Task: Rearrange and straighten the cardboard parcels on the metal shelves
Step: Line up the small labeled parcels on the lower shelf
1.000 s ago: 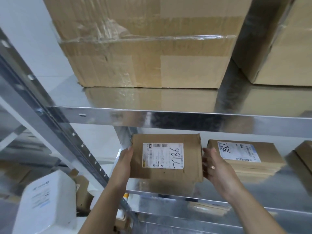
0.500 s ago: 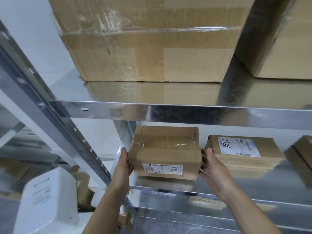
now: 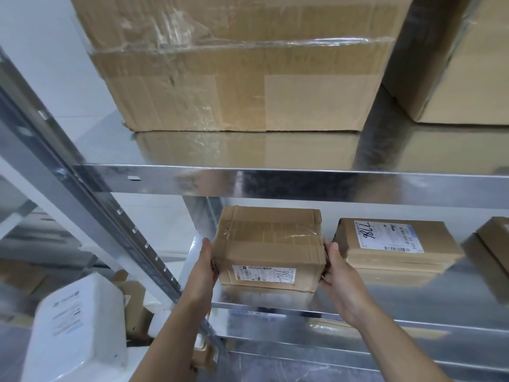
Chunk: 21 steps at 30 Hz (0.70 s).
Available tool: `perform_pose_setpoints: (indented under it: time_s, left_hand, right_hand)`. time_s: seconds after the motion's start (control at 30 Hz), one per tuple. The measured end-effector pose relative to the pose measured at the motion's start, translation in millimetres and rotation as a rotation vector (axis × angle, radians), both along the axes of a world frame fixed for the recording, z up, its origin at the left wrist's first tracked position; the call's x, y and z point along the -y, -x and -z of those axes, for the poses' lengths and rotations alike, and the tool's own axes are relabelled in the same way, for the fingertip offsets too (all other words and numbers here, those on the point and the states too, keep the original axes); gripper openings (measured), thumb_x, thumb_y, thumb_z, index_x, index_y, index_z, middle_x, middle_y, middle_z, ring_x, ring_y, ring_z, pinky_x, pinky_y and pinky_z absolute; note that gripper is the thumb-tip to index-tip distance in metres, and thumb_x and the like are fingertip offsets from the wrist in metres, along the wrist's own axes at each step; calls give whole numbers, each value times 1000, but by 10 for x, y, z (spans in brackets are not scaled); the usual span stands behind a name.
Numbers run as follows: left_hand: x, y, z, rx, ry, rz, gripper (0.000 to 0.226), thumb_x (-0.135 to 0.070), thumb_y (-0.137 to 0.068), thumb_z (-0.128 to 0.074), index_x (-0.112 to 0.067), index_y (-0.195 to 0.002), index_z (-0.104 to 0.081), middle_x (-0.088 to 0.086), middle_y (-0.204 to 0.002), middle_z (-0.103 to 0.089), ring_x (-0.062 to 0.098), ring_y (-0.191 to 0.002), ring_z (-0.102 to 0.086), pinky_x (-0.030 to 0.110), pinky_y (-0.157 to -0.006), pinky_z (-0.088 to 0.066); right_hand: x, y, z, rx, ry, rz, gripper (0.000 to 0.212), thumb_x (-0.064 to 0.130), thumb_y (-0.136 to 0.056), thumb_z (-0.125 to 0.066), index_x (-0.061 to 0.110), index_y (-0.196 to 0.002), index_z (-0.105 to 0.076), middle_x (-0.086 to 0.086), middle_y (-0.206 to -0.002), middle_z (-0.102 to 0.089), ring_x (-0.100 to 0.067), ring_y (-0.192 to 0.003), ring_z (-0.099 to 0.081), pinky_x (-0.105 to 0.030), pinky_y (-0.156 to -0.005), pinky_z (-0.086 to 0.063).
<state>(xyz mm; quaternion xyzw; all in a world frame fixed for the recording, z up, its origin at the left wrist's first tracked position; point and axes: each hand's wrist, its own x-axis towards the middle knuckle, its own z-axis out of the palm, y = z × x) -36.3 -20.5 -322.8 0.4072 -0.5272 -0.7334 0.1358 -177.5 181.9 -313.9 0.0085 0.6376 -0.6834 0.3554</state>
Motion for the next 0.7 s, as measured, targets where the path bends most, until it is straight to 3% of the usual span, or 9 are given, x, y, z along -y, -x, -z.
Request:
perform_pose_setpoints:
  time_s: [0.17, 0.3, 0.43, 0.57, 0.63, 0.7]
  left_hand:
    - [20, 33, -25, 2, -12, -11, 70, -60, -104, -23, -15, -156, -35, 5, -155, -45, 19, -146, -40, 40, -126, -23]
    - [39, 68, -34, 0, -14, 6, 68, -59, -104, -25, -16, -153, -41, 4, -151, -50, 18, -142, -44, 38, -124, -26]
    - [58, 97, -51, -10, -9, -9, 65, -58, -104, -26, -16, -150, -45, -2, -136, -57, 13, -127, -52, 37, -123, -30]
    - [39, 92, -60, -11, 2, 0, 63, -57, -105, -25, -18, -150, -46, -5, -129, -57, 11, -120, -54, 38, -122, -30]
    - [48, 99, -71, 9, 12, -8, 60, -58, -104, -26, -21, -147, -48, -4, -136, -57, 11, -119, -56, 37, -122, -31]
    - [65, 98, -70, 32, 24, -14, 62, -59, -104, -26, -21, -148, -46, 3, -148, -52, 16, -131, -53, 39, -123, -29]
  right_hand:
    - [24, 20, -8, 41, 25, 22, 37, 37, -112, -24, 34, -132, -55, 17, -82, -74, 8, -63, -70, -11, -49, -51]
    - [57, 105, 16, 81, 14, 7, 41, 42, -111, -23, 33, -104, -63, 16, -75, -77, 5, -65, -71, -18, -56, -53]
    - [76, 157, 54, 81, -21, 5, 42, 46, -110, -23, 35, -109, -64, 15, -79, -78, 0, -71, -72, -24, -65, -50]
    - [66, 158, 70, 104, -4, 18, 40, 47, -110, -25, 34, -117, -63, 14, -82, -79, 0, -71, -74, -20, -57, -53]
    - [61, 165, 61, 101, -28, 27, 40, 45, -110, -25, 32, -123, -61, 12, -80, -79, -2, -67, -74, -21, -51, -55]
    - [74, 153, 12, 112, -8, 26, 40, 42, -111, -25, 30, -123, -61, 7, -79, -78, -5, -61, -73, -22, -44, -54]
